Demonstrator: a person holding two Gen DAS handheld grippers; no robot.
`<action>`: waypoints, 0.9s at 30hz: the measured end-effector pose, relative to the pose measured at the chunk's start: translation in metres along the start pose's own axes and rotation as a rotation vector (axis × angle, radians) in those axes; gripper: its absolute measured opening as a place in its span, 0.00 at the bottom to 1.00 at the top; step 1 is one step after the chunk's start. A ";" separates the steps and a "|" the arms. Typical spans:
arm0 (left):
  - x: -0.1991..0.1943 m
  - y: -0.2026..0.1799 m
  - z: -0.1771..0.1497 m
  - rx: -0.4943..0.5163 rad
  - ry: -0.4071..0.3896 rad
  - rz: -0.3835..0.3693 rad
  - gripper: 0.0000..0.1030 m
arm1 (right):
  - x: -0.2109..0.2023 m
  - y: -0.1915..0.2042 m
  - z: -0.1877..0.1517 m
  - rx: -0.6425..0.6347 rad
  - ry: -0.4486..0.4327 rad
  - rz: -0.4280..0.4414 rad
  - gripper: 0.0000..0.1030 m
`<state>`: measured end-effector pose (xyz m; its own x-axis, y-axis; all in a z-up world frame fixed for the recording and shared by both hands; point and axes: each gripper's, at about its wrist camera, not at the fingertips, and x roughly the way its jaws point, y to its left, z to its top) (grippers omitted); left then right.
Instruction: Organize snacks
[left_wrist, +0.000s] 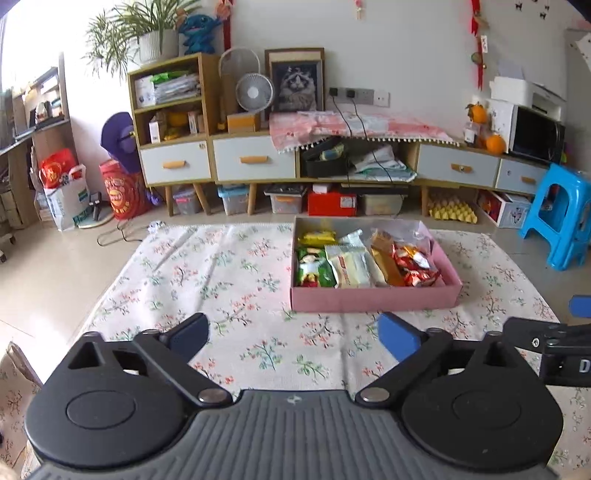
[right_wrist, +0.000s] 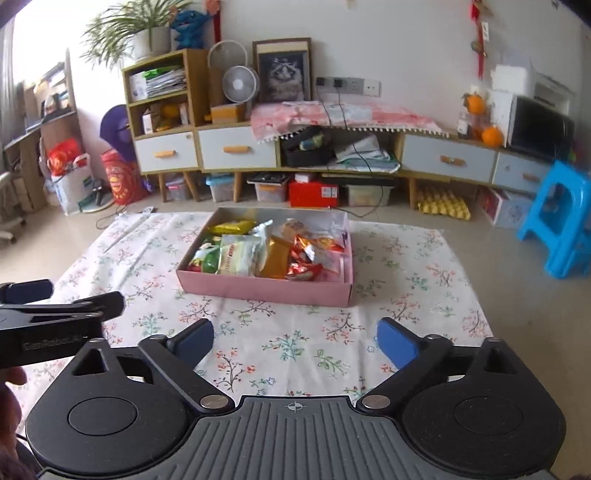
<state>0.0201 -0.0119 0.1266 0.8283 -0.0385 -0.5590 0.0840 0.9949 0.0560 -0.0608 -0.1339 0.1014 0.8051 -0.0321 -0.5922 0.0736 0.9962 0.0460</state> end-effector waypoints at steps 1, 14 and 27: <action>0.003 0.000 0.000 -0.001 0.008 0.004 0.99 | 0.004 0.000 0.000 0.001 0.015 -0.023 0.95; 0.006 -0.002 -0.010 0.017 0.065 -0.013 0.99 | 0.011 0.002 -0.005 -0.019 0.040 -0.024 0.95; 0.006 -0.004 -0.010 0.032 0.093 -0.021 0.99 | 0.014 -0.001 -0.004 -0.004 0.052 -0.032 0.95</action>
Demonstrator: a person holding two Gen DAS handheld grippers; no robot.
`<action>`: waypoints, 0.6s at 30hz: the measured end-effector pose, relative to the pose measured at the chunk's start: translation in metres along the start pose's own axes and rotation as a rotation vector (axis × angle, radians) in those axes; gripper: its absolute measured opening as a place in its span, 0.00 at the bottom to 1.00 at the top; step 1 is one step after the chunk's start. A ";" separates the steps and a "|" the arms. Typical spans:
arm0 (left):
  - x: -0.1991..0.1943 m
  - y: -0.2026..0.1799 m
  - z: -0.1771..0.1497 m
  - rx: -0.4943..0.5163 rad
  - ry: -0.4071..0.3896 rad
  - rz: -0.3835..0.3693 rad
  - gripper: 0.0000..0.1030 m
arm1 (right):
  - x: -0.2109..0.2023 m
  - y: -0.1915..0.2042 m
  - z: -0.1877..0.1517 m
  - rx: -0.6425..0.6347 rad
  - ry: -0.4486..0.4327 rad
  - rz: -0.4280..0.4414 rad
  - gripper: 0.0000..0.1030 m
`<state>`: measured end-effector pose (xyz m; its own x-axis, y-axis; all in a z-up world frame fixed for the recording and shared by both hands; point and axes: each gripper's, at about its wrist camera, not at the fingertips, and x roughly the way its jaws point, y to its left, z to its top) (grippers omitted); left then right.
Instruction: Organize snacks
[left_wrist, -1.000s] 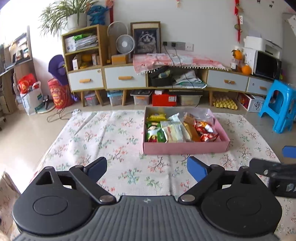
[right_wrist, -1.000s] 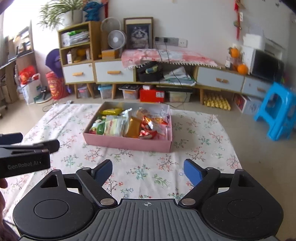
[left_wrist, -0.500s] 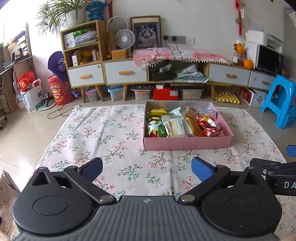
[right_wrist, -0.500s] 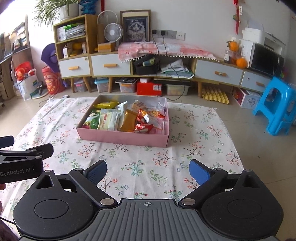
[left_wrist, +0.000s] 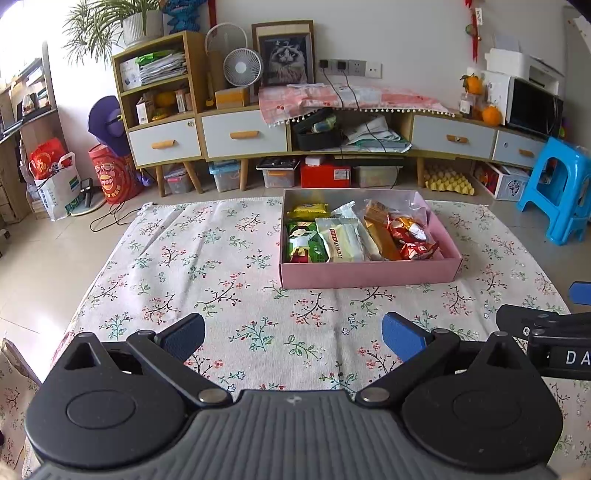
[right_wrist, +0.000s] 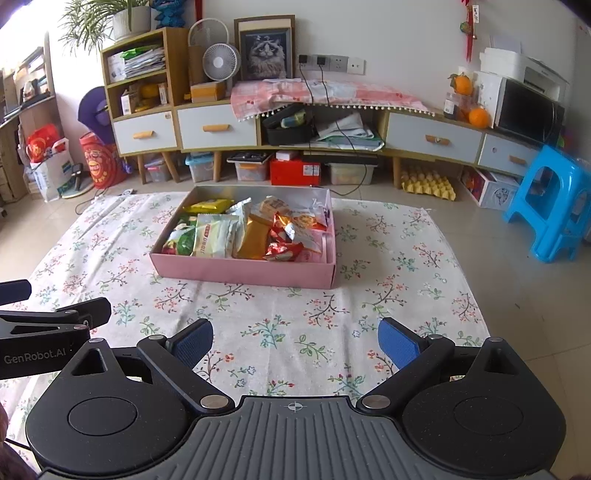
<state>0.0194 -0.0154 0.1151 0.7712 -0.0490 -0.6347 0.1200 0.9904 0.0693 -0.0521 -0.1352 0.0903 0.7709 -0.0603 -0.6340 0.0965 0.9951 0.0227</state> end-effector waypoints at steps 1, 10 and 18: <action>0.001 -0.001 0.000 0.001 0.001 0.000 0.99 | 0.000 0.000 0.000 -0.001 0.000 0.000 0.95; 0.002 0.001 0.002 -0.002 0.010 -0.001 0.99 | 0.000 0.001 0.000 -0.001 0.000 -0.001 0.95; 0.003 0.001 0.002 -0.003 0.018 0.001 0.99 | 0.000 0.001 -0.001 -0.008 0.002 -0.007 0.95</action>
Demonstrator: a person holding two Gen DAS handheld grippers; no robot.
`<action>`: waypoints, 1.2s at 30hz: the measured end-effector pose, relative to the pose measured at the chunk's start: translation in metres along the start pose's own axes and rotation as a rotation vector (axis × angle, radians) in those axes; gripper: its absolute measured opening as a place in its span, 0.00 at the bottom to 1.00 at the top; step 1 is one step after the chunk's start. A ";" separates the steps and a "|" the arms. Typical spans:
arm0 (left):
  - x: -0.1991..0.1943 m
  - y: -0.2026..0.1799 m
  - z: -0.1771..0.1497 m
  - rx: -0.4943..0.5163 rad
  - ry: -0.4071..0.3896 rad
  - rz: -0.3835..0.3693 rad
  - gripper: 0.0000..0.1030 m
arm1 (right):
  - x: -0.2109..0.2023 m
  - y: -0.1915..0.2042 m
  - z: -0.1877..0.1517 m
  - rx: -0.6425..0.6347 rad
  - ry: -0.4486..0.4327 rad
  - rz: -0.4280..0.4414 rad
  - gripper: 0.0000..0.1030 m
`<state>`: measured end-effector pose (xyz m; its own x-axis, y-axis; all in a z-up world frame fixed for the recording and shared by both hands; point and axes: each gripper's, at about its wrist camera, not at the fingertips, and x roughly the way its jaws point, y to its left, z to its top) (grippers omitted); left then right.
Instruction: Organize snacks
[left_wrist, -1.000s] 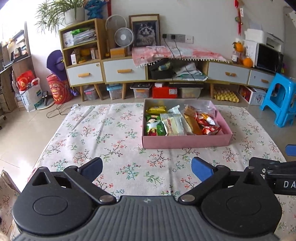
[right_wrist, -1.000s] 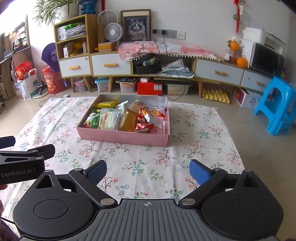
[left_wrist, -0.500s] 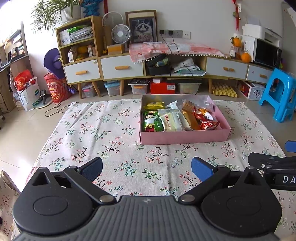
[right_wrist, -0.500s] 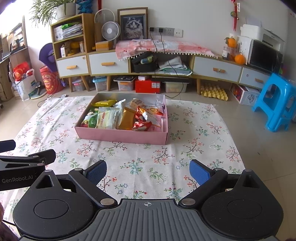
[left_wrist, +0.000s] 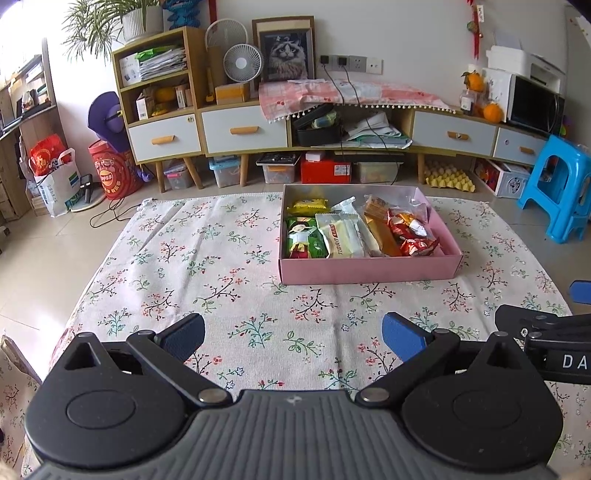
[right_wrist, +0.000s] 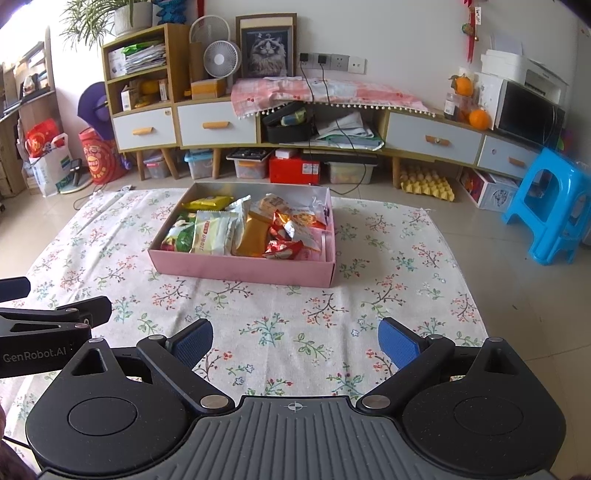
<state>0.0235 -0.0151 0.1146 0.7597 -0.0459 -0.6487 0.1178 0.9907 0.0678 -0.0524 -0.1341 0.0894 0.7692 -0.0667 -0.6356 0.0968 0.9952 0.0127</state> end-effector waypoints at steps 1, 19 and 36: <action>0.000 0.000 0.000 0.000 0.001 0.001 0.99 | 0.000 0.000 0.000 -0.002 0.001 -0.002 0.95; 0.000 -0.001 0.000 0.002 -0.001 -0.007 1.00 | 0.001 0.001 0.000 -0.006 0.002 -0.005 0.95; 0.000 -0.003 -0.001 0.007 0.002 -0.009 1.00 | 0.000 0.001 0.000 -0.007 0.002 -0.006 0.95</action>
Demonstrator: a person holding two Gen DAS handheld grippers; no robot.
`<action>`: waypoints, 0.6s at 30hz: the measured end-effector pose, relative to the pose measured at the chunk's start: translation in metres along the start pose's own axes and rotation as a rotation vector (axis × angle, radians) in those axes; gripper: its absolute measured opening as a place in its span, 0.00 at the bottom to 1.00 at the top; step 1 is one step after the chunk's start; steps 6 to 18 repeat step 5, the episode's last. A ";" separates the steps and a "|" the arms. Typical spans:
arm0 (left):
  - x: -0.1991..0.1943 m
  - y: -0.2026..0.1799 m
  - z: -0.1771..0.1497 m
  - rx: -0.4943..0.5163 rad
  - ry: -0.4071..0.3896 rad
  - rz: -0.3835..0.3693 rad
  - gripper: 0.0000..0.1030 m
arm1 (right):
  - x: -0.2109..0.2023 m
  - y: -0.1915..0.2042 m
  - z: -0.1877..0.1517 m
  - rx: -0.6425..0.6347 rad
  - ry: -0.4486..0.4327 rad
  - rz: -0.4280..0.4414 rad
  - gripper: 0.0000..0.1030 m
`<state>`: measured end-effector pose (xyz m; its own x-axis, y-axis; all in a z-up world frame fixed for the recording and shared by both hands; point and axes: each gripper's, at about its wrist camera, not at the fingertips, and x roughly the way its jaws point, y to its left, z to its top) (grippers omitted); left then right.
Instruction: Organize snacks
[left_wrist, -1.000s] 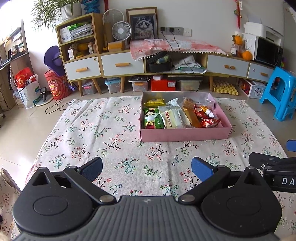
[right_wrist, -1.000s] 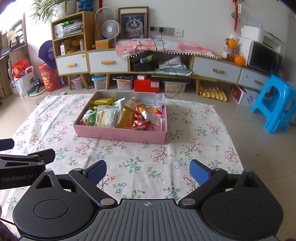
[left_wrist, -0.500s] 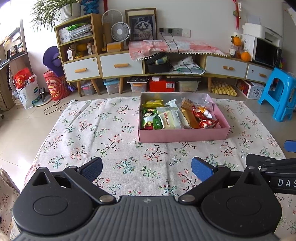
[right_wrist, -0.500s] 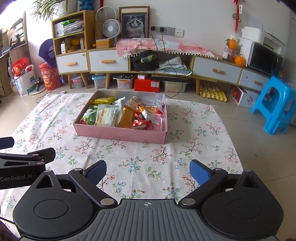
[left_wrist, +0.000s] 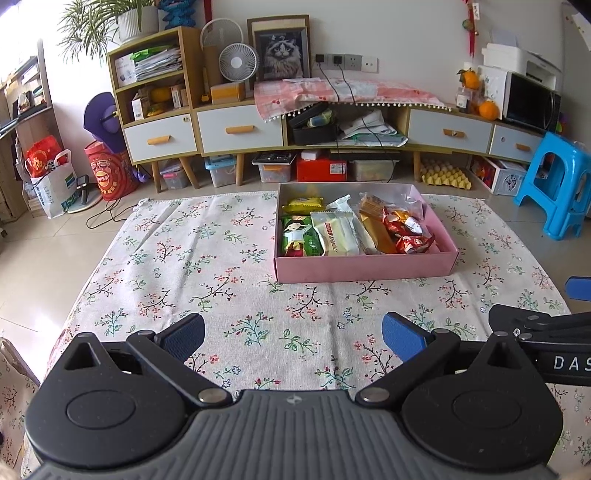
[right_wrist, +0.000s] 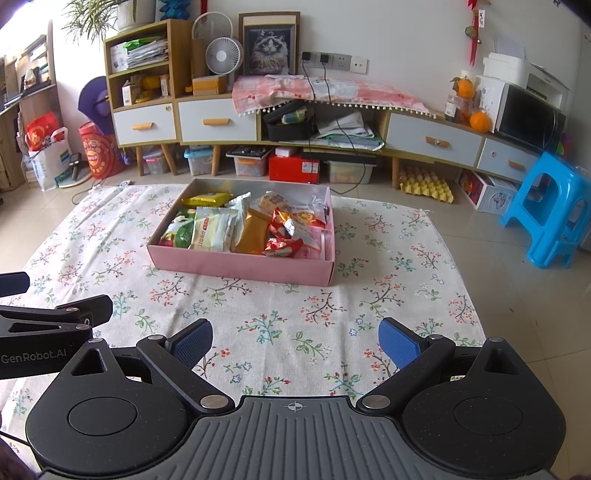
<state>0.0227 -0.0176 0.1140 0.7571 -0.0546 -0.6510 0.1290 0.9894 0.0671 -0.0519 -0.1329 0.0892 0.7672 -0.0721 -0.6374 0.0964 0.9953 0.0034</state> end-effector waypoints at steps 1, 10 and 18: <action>0.000 0.000 0.000 0.000 0.001 0.000 1.00 | 0.000 0.001 0.000 0.001 0.000 0.000 0.95; 0.001 -0.001 -0.001 0.002 0.005 0.002 1.00 | 0.000 0.000 0.000 0.000 0.001 0.000 0.95; 0.001 -0.001 -0.001 0.002 0.005 0.002 1.00 | 0.000 0.000 0.000 0.000 0.001 0.000 0.95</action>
